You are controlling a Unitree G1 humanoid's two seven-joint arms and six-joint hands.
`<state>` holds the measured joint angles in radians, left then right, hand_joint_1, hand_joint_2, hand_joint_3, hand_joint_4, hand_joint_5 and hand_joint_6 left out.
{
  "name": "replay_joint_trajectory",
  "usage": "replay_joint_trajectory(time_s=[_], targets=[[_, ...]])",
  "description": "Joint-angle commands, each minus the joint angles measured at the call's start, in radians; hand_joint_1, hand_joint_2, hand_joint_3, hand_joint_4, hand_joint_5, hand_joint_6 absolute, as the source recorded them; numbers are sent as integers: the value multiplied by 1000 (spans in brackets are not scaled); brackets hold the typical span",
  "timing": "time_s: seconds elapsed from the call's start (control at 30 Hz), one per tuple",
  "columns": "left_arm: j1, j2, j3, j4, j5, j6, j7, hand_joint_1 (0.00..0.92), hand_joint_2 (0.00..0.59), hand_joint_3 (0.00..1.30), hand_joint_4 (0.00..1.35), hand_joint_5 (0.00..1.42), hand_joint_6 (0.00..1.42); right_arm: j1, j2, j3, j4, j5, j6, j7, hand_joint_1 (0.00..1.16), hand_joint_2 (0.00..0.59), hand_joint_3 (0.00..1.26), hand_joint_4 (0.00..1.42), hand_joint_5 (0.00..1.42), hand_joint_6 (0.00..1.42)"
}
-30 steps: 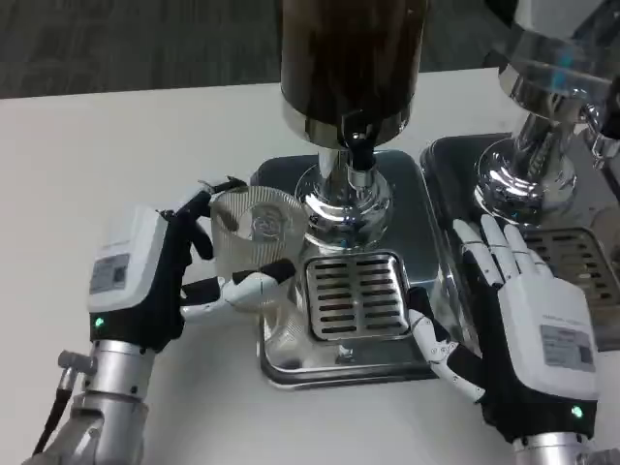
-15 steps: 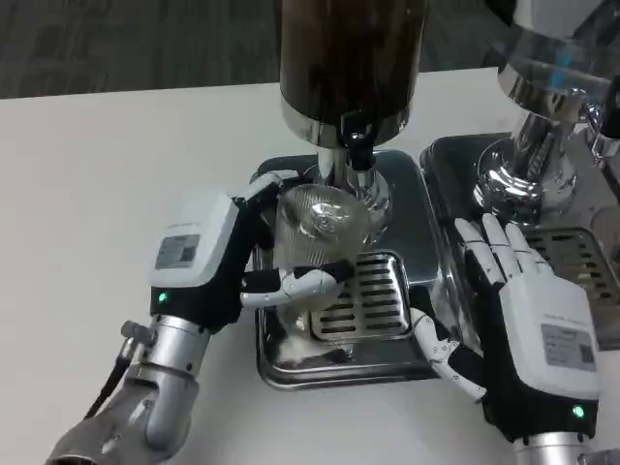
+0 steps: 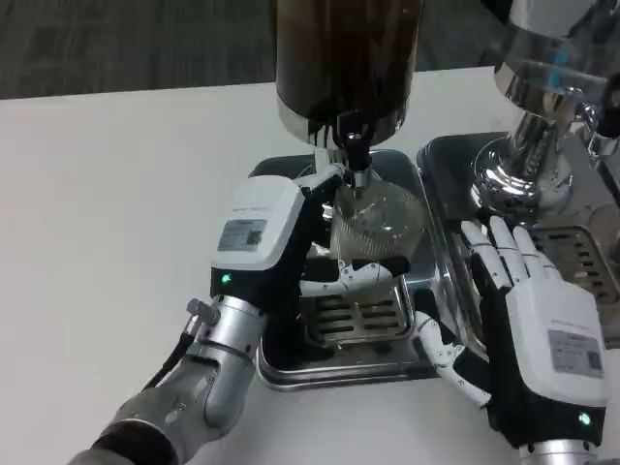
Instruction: Grasp the cup under the faucet to collect the drink, then remove the cup.
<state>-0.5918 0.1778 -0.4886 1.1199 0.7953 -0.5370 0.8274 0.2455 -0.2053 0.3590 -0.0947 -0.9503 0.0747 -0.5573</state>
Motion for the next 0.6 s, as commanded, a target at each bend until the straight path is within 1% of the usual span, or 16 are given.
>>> replay_joint_trajectory(time_s=[0.03, 0.1, 0.13, 0.2, 0.3, 0.33, 0.37, 0.4, 0.47, 0.6], targets=[[-16, 2, -28, 25, 15, 16, 39, 439, 95, 392, 609, 839, 1004, 12, 1, -10, -23, -2, 7, 3, 295, 425, 177, 74, 73, 161], [-9, 12, -37, 26, 14, 19, 37, 439, 93, 364, 576, 829, 991, 11, 0, -12, -21, 3, 5, 4, 295, 425, 177, 74, 73, 161], [-6, 18, -40, 27, 10, 19, 30, 416, 84, 338, 544, 808, 957, 9, 0, -12, -18, 4, 4, 4, 295, 425, 177, 74, 73, 161], [0, 24, -42, 27, 3, 18, 21, 311, 63, 286, 481, 760, 889, 6, -1, -13, -16, 5, 2, 5, 294, 425, 177, 74, 73, 161], [15, 37, -36, 20, -16, 5, 3, 196, 61, 231, 422, 710, 822, -2, -5, -19, -7, 15, -5, 7, 294, 425, 177, 74, 73, 161], [18, 41, -33, 18, -22, -2, 0, 131, 47, 212, 396, 695, 799, -5, -5, -19, -3, 17, -6, 8, 294, 425, 177, 74, 73, 161], [22, 45, -26, 17, -35, -18, -9, 46, 20, 185, 360, 678, 758, -8, -6, -17, 0, 16, -8, 9, 294, 425, 177, 74, 73, 160], [23, 48, -18, 17, -47, -34, -18, 9, 4, 168, 335, 655, 737, -12, -7, -15, 3, 16, -9, 10, 294, 425, 177, 74, 73, 158], [27, 53, -7, 14, -70, -61, -32, 0, 0, 135, 296, 616, 684, -18, -10, -14, 8, 16, -12, 12, 293, 425, 177, 74, 73, 154], [42, 65, 15, -10, -95, -96, -39, 0, 0, 109, 231, 563, 622, -19, -16, -21, 9, 15, -13, 12, 293, 425, 177, 74, 73, 151]])
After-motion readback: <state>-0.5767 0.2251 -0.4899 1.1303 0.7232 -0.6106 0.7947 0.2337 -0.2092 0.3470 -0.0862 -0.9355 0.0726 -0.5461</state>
